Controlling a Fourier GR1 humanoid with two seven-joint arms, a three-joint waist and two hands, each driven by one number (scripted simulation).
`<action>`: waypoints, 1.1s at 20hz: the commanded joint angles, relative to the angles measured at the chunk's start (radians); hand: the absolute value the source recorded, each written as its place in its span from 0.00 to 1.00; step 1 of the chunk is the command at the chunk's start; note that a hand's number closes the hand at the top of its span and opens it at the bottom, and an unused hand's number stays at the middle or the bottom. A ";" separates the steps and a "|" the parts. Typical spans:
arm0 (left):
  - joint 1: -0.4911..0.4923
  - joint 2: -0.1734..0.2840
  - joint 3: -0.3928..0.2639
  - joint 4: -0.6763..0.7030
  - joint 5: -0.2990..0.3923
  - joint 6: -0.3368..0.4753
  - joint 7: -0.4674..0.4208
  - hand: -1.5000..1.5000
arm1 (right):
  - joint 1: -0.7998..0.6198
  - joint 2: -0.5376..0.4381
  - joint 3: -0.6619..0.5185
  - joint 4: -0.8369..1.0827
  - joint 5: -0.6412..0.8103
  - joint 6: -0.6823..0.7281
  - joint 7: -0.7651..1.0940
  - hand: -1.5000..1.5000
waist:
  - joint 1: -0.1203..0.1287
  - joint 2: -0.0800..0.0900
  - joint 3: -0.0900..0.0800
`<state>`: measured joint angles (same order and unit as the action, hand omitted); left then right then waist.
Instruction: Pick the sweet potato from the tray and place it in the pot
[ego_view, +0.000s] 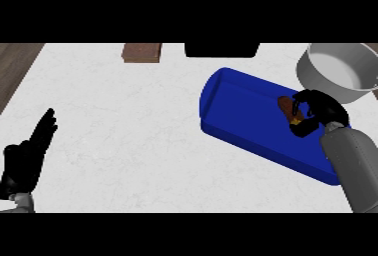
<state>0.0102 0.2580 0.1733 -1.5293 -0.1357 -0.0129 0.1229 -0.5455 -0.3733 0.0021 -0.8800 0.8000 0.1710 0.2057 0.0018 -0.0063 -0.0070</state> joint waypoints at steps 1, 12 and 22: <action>-0.038 0.002 0.001 -0.038 0.004 0.001 0.061 0.50 | -0.021 0.037 0.071 0.044 0.029 0.061 -0.058 1.00 | 0.011 0.008 0.008; 0.004 -0.024 -0.004 0.006 -0.021 0.005 -0.012 0.50 | -0.036 -0.006 0.121 -0.302 0.170 -0.015 0.098 1.00 | -0.018 0.000 0.006; 0.005 -0.036 0.002 0.017 -0.024 0.012 -0.019 0.50 | -0.033 -0.050 -0.047 -0.646 0.132 -0.074 0.246 1.00 | -0.016 0.003 0.006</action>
<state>0.0374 0.2431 0.1880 -1.5508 -0.1448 -0.0154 0.1215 -0.5666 -0.4278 0.0256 -1.4291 0.9794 0.0922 0.4069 -0.0161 -0.0073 -0.0007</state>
